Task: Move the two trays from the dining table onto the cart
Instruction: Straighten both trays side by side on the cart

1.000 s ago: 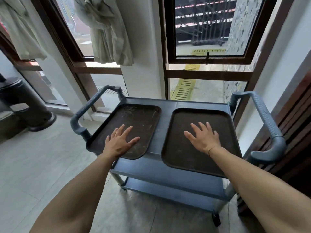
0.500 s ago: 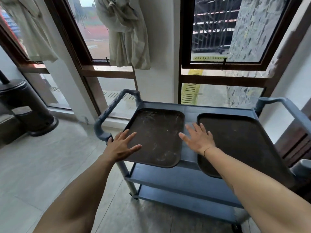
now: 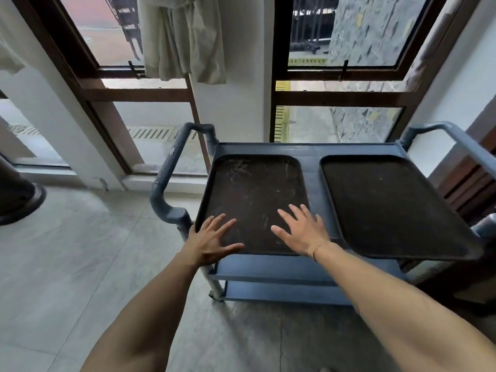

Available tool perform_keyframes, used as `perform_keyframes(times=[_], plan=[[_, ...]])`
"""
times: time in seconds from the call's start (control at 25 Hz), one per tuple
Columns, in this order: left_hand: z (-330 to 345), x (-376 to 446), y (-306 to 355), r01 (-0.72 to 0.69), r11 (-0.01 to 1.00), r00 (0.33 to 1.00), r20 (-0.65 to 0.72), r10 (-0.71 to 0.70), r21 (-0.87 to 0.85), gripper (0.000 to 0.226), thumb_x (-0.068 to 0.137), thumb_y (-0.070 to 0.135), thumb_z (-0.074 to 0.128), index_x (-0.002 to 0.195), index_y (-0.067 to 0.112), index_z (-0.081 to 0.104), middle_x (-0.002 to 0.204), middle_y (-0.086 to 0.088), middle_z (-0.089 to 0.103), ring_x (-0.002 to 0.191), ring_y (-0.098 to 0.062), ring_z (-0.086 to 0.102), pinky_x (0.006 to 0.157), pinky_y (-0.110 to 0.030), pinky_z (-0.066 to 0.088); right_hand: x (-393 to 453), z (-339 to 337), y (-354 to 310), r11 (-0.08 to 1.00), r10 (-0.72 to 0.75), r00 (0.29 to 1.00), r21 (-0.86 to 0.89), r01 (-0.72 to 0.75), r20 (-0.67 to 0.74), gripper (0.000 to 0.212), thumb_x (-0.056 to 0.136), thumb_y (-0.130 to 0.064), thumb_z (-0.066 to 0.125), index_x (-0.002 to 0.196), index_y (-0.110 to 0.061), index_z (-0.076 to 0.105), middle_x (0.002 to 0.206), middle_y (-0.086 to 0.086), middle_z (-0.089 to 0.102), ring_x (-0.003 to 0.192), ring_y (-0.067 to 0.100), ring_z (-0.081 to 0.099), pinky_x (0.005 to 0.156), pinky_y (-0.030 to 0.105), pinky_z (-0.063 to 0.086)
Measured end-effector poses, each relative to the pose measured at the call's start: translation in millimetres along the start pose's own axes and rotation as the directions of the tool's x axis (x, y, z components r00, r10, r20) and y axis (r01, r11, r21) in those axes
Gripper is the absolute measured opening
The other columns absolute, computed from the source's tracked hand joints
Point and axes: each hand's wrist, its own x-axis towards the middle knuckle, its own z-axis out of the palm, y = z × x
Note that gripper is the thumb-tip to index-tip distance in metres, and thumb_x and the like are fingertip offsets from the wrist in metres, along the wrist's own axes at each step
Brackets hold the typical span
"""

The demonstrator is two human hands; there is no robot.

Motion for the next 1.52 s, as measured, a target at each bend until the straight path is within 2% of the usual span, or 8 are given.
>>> perform_keyframes(times=[0.16, 0.36, 0.56, 0.8, 1.0, 1.52], plan=[[19, 6, -9, -0.034, 0.999, 0.999, 0.037, 0.033, 0.028, 0.105, 0.062, 0.100, 0.010, 0.154, 0.049, 0.002, 0.167, 0.007, -0.002, 0.153, -0.021, -0.003, 0.116, -0.066, 0.006, -4, 25, -4, 1.000, -0.003, 0.999, 0.002, 0.003, 0.054, 0.075, 0.090, -0.075, 0.022, 0.155, -0.037, 0.018, 0.166, -0.001, 0.010, 0.152, 0.024, 0.000, 0.119, 0.055, 0.009], [35, 13, -11, -0.078, 0.997, 0.997, 0.026, 0.077, 0.011, 0.103, 0.065, 0.099, 0.014, 0.153, 0.049, -0.006, 0.167, 0.009, -0.007, 0.153, -0.020, -0.007, 0.116, -0.065, 0.001, 4, 47, -14, 0.995, -0.053, 0.993, -0.075, 0.060, 0.103, 0.086, 0.082, -0.084, 0.021, 0.155, -0.040, 0.013, 0.166, 0.000, 0.009, 0.152, 0.026, -0.001, 0.118, 0.057, 0.008], [46, 18, -13, -0.107, 0.992, 0.994, 0.033, 0.105, 0.063, 0.102, 0.066, 0.097, 0.012, 0.153, 0.049, -0.005, 0.166, 0.010, -0.012, 0.152, -0.022, -0.013, 0.114, -0.065, -0.005, 15, 69, -11, 0.990, -0.081, 0.987, -0.100, 0.095, 0.140, 0.088, 0.079, -0.087, 0.023, 0.154, -0.045, 0.006, 0.167, 0.000, 0.003, 0.152, 0.027, -0.004, 0.116, 0.059, 0.004], [56, 22, -18, -0.120, 0.983, 0.992, -0.016, 0.123, 0.141, 0.083, 0.081, 0.085, 0.019, 0.154, 0.049, 0.000, 0.167, 0.007, -0.001, 0.152, -0.026, -0.001, 0.116, -0.063, 0.004, 23, 87, -10, 0.988, -0.087, 0.992, -0.120, 0.098, 0.093, 0.090, 0.072, -0.091, 0.012, 0.151, -0.051, -0.001, 0.167, -0.002, -0.004, 0.151, 0.030, -0.007, 0.112, 0.068, 0.003], [61, 27, -21, -0.125, 0.979, 0.987, -0.081, 0.139, 0.160, 0.077, 0.084, 0.081, 0.014, 0.154, 0.049, 0.005, 0.167, 0.004, 0.007, 0.152, -0.031, 0.008, 0.114, -0.064, 0.011, 29, 89, -10, 0.987, -0.093, 0.991, -0.124, 0.105, 0.095, 0.079, 0.073, -0.091, 0.009, 0.145, -0.062, -0.008, 0.166, -0.001, -0.007, 0.150, 0.033, -0.010, 0.108, 0.075, 0.001], [51, 71, -28, -0.128, 0.980, 0.988, -0.064, 0.139, 0.151, 0.083, 0.077, 0.087, 0.003, 0.152, 0.053, -0.001, 0.167, 0.006, 0.000, 0.153, -0.030, 0.001, 0.115, -0.064, 0.006, 73, 83, -1, 0.983, -0.106, 0.992, -0.144, 0.115, 0.064, 0.077, 0.069, -0.092, -0.003, 0.141, -0.065, -0.013, 0.167, 0.000, -0.008, 0.150, 0.035, -0.010, 0.106, 0.076, 0.002]])
